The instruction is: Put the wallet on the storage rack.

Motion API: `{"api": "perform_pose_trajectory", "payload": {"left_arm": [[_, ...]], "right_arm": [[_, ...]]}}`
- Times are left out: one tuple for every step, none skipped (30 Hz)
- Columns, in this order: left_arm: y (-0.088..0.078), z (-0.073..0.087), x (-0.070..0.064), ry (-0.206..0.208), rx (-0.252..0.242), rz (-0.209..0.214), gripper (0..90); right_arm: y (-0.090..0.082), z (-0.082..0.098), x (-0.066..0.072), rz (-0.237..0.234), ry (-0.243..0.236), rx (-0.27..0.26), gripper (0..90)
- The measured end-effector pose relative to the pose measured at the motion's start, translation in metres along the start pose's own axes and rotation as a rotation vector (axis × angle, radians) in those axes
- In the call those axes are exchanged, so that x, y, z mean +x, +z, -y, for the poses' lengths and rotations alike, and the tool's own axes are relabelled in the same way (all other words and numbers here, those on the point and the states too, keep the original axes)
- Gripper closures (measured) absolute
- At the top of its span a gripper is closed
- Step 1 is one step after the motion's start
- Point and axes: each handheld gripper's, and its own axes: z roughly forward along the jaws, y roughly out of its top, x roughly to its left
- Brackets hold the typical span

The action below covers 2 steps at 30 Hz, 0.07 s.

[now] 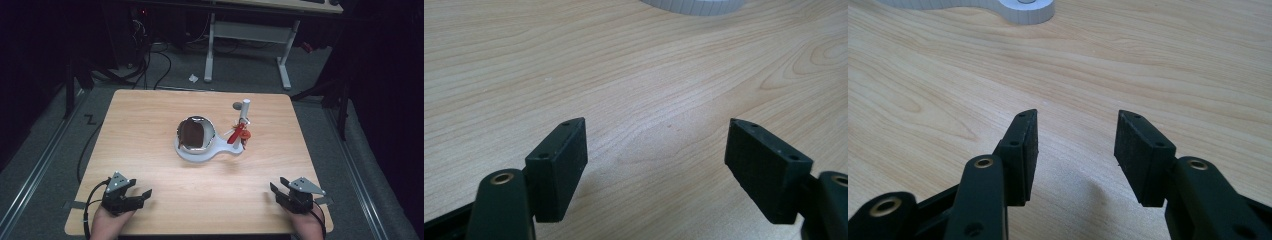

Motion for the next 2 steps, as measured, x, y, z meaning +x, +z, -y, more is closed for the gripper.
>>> {"api": "perform_pose_trajectory", "payload": {"left_arm": [[0.0,0.0,0.0,0.0,0.0,0.0,25.5],[-0.0006,-0.0005,-0.0002,-0.004,-0.008,-0.001,25.5]], "right_arm": [[0.0,0.0,0.0,0.0,0.0,0.0,52.5],[-0.0005,0.0004,-0.0007,0.001,0.005,0.001,52.3]]}}
